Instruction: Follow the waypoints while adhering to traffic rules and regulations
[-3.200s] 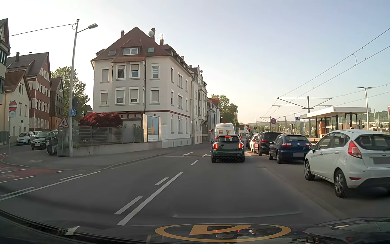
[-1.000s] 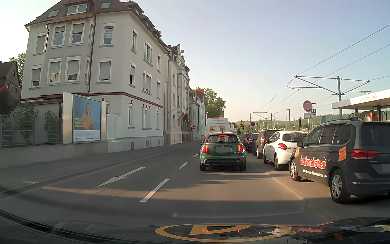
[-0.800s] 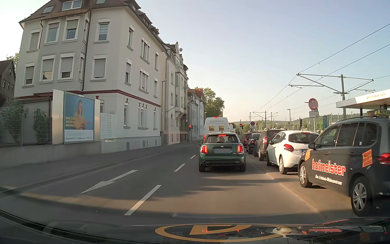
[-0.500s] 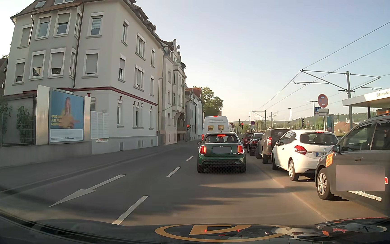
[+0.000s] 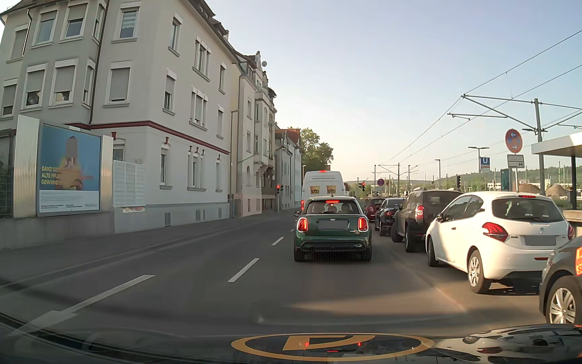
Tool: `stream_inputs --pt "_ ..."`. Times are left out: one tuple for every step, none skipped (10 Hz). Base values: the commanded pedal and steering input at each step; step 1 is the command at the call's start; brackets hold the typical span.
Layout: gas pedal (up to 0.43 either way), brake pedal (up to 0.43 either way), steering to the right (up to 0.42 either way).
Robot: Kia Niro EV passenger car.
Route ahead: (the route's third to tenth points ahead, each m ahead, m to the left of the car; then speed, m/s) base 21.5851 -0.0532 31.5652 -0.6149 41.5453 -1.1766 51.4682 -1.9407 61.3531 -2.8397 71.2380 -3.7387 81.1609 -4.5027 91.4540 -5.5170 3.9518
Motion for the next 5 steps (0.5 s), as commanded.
stream_inputs --pt "0.000 0.110 0.000" --pt "0.000 0.110 0.000" --pt "0.000 0.110 0.000" --pt "0.000 0.110 0.000" --pt "0.000 0.110 0.000"
